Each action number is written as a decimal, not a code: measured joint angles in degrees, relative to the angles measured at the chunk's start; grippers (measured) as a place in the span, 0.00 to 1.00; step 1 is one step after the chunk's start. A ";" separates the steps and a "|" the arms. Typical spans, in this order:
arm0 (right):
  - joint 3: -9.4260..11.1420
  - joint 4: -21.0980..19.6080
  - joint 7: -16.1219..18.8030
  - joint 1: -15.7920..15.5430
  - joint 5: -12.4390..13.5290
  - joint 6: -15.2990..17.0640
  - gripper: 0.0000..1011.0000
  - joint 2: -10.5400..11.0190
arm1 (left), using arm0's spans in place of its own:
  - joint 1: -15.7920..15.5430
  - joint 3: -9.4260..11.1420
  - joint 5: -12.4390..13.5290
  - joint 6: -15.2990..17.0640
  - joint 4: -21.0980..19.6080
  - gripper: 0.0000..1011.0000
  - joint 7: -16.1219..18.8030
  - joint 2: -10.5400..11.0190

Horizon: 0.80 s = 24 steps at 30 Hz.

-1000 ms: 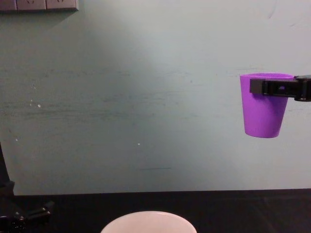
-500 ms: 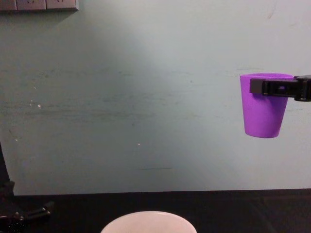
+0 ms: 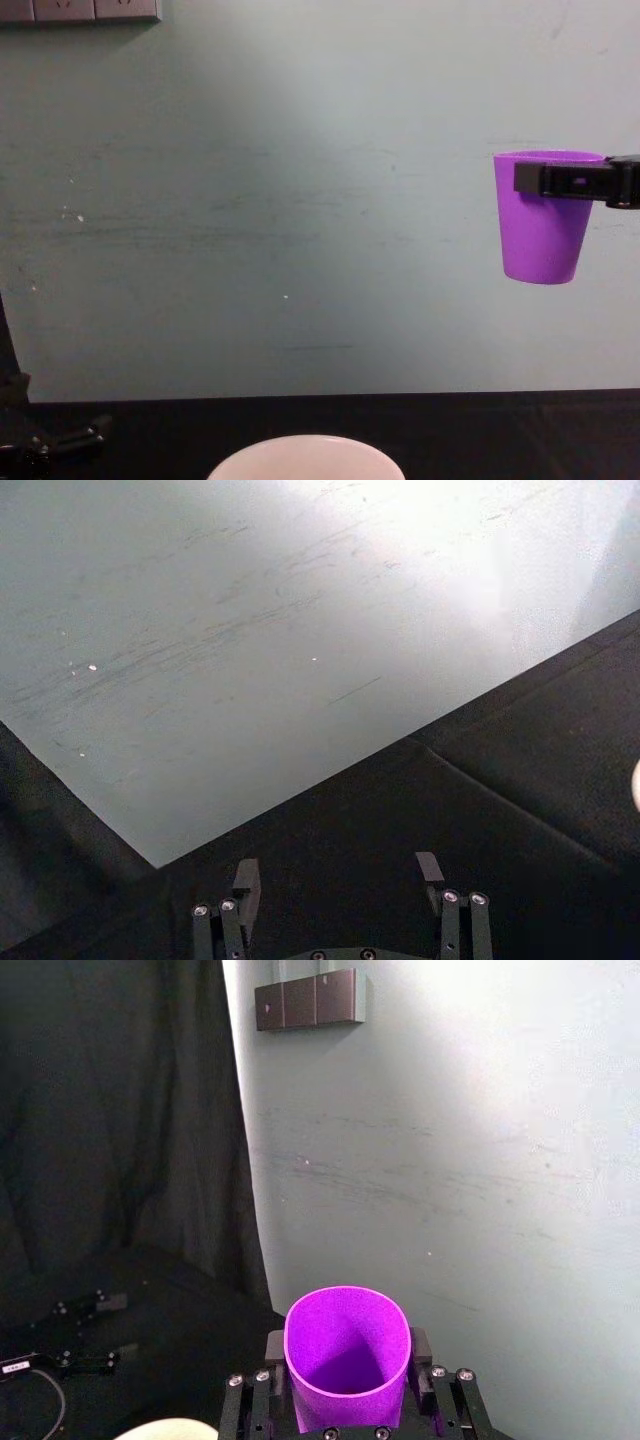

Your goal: Pick up the cup and pour the mung beans from the cup into the bowl.

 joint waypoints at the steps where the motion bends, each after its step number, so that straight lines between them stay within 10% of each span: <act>1: 0.00 0.00 0.00 0.00 0.00 0.00 0.71 0.00 | 0.00 0.00 0.00 0.00 0.00 1.00 0.00 0.00; 24: 0.00 0.00 0.00 0.00 0.00 0.00 0.71 0.00 | 0.00 0.00 0.00 0.00 0.00 1.00 0.00 0.00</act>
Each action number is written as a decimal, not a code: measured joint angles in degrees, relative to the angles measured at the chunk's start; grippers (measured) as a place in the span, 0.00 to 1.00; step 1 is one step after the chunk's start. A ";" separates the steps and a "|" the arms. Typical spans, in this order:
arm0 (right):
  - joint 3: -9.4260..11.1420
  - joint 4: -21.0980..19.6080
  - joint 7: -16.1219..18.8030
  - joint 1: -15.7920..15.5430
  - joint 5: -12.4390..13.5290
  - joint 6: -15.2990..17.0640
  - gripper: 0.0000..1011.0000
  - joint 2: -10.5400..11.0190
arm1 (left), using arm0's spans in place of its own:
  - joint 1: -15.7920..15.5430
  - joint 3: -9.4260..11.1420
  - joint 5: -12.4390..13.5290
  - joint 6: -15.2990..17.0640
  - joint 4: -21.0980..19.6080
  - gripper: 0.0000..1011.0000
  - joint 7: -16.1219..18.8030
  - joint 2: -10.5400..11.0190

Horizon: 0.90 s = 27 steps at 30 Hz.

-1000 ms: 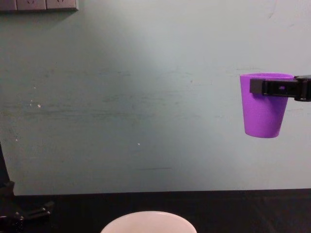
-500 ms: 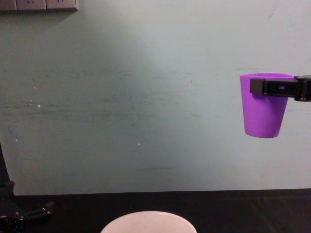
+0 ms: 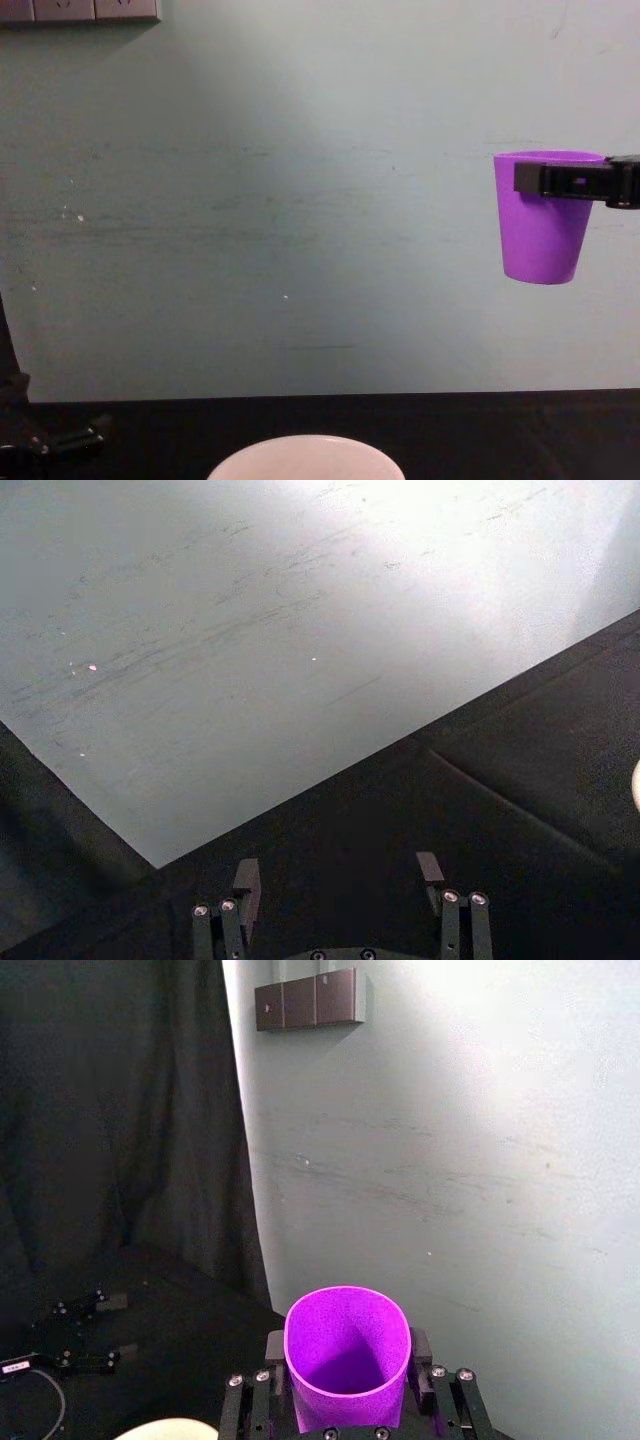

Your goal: Pick up the cup and pour the mung beans from the cup into the bowl.

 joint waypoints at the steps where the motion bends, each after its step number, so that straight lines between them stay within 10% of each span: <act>1: 0.00 0.00 0.00 0.00 0.00 0.00 0.71 0.00 | 0.00 0.00 0.00 0.00 0.00 1.00 0.00 0.00; 27: -1.65 2.63 -0.10 3.53 2.02 0.95 0.71 -1.01 | 0.00 0.00 0.00 0.00 0.00 1.00 0.00 0.00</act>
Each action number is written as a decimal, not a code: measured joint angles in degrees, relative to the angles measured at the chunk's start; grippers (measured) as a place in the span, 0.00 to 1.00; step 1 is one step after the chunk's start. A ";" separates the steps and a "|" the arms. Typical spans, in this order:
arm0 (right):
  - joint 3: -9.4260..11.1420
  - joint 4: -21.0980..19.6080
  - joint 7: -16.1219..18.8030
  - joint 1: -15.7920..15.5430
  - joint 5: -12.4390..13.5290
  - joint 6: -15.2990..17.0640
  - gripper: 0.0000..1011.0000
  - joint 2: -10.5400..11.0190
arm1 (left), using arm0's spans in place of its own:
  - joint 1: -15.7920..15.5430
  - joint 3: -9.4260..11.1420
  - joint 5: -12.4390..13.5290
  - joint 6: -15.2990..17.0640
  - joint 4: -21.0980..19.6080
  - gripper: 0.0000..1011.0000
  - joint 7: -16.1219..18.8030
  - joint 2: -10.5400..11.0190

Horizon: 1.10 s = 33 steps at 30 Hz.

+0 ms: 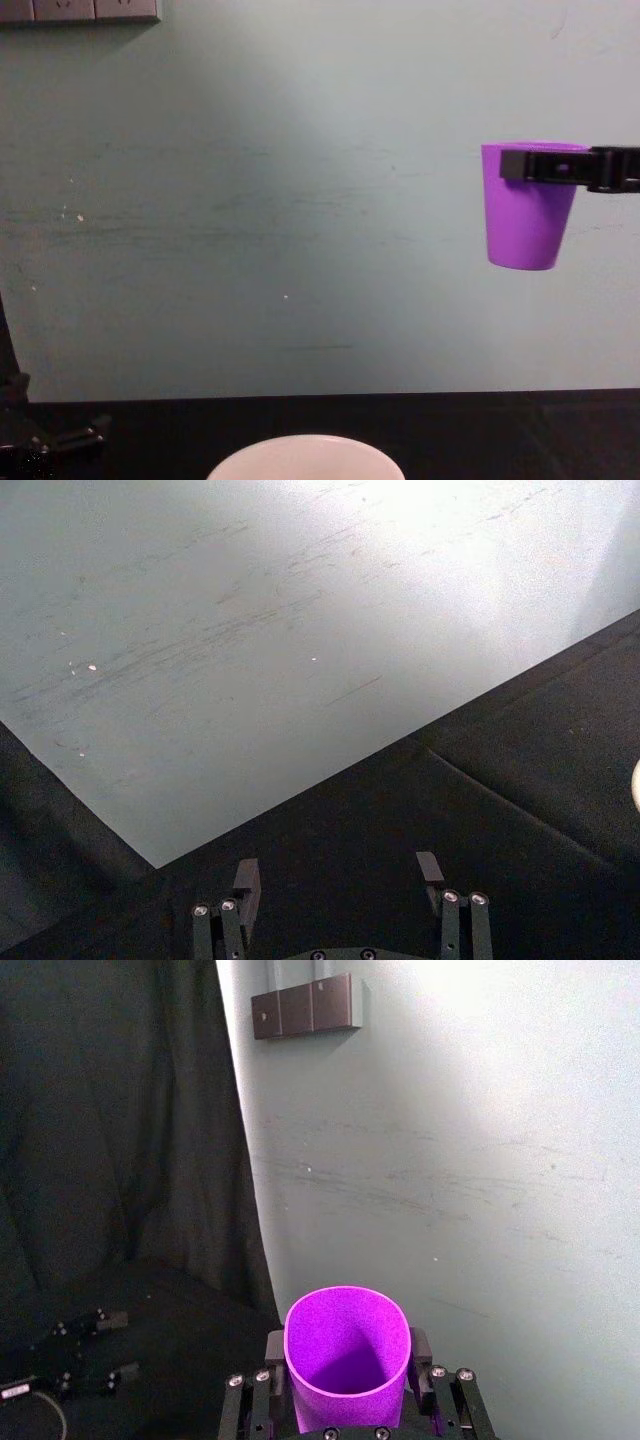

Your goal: Pick up the cup and pour the mung beans from the cup into the bowl.

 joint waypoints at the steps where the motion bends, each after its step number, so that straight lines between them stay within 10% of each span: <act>1: -0.22 0.24 -0.04 0.32 0.10 0.13 0.71 -0.13 | 0.00 0.00 0.00 0.00 0.00 1.00 0.00 0.00; 18: -8.60 10.85 0.39 10.46 -4.64 -0.47 0.71 -4.56 | 0.00 0.00 0.00 0.00 0.00 1.00 0.00 0.00; 33: -11.88 13.99 -0.83 9.45 -15.10 -5.81 0.71 -4.70 | 0.00 0.00 0.00 0.00 0.00 1.00 0.00 0.00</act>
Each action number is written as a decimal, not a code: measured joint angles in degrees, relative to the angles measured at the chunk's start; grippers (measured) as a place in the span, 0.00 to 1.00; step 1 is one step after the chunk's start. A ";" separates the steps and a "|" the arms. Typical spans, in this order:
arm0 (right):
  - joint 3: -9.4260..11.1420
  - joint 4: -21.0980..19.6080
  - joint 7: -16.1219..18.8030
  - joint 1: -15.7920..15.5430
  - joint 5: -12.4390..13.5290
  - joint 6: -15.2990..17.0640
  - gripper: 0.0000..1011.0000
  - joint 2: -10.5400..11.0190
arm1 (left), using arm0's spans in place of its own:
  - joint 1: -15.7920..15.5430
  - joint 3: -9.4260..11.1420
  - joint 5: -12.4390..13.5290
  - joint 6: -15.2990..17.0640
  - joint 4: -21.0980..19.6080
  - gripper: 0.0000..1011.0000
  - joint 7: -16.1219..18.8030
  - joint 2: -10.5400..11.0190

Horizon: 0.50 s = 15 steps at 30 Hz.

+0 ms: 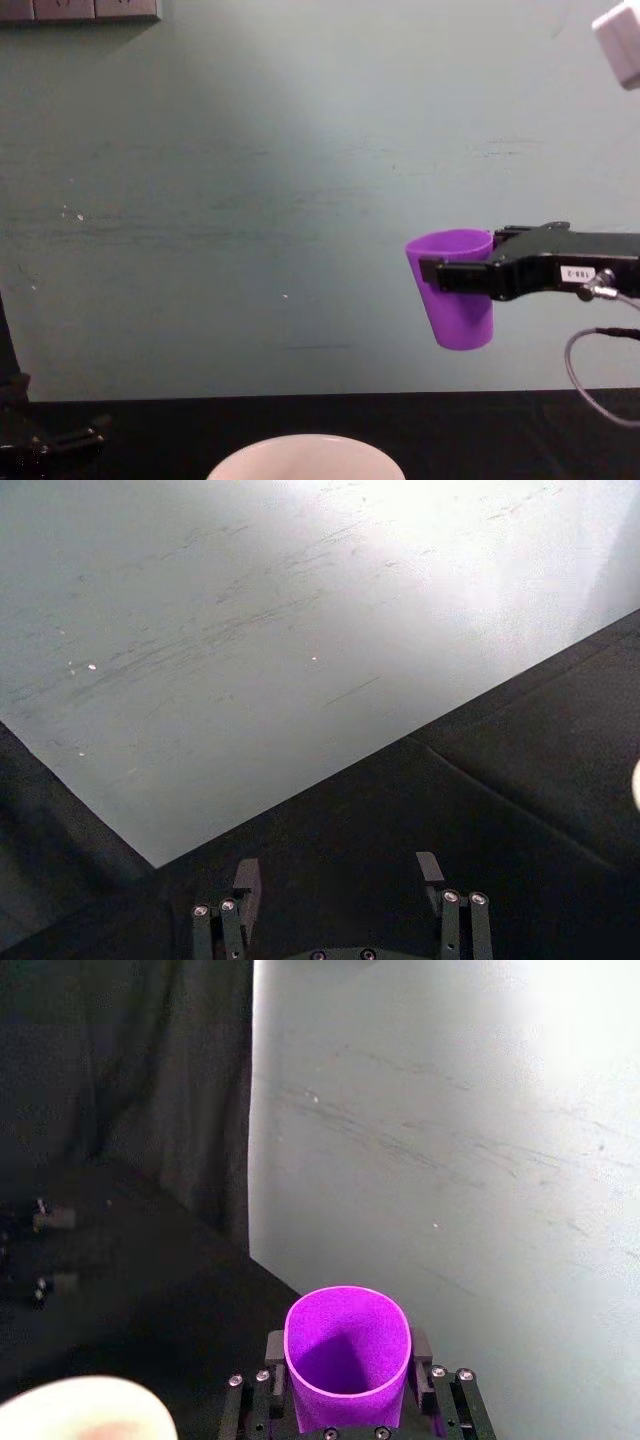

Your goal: Pick up the cup and pour the mung beans from the cup into the bowl.

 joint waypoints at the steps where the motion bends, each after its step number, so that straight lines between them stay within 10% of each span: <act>1: -0.11 0.07 -0.04 -0.04 -0.51 -0.23 0.71 0.05 | 0.00 0.00 0.00 0.00 0.00 1.00 0.00 0.00; 15: -3.18 1.06 -1.02 -0.07 -10.79 -4.89 0.71 0.23 | 0.00 0.00 0.00 0.00 0.00 1.00 0.00 0.00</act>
